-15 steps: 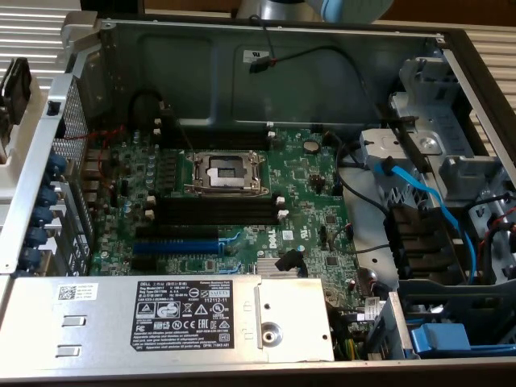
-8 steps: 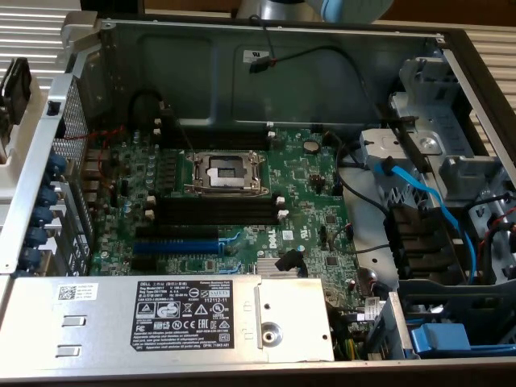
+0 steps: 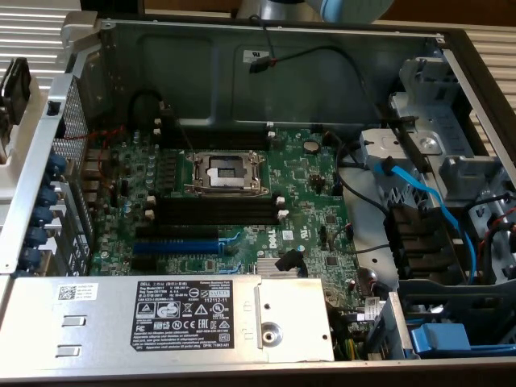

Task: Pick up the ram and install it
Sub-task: 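Pick up the ram and move it above insertion slot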

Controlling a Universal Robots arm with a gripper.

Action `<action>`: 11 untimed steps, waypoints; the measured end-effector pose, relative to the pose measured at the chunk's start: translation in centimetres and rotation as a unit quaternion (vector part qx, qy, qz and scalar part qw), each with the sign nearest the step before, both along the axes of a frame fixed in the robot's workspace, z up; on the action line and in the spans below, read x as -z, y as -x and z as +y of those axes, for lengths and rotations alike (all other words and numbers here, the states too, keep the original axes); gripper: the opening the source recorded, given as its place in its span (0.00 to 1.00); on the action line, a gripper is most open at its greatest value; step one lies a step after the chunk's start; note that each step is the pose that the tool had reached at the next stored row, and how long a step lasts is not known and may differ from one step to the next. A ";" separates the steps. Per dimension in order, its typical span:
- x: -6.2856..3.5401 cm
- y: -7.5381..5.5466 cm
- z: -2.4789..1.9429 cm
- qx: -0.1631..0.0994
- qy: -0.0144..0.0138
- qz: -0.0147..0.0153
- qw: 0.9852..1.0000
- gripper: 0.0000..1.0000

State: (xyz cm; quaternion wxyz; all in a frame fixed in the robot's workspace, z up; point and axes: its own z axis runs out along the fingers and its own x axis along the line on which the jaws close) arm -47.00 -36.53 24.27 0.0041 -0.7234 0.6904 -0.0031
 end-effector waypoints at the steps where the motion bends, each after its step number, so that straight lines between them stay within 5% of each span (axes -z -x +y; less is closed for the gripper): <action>1: -0.77 0.0 0.00 0.000 0.000 0.000 1.000 0.12; 7: -1.59 0.2 0.02 -0.001 0.000 0.000 1.000 0.12; 11: -1.76 0.4 0.55 -0.001 0.001 0.000 1.000 0.12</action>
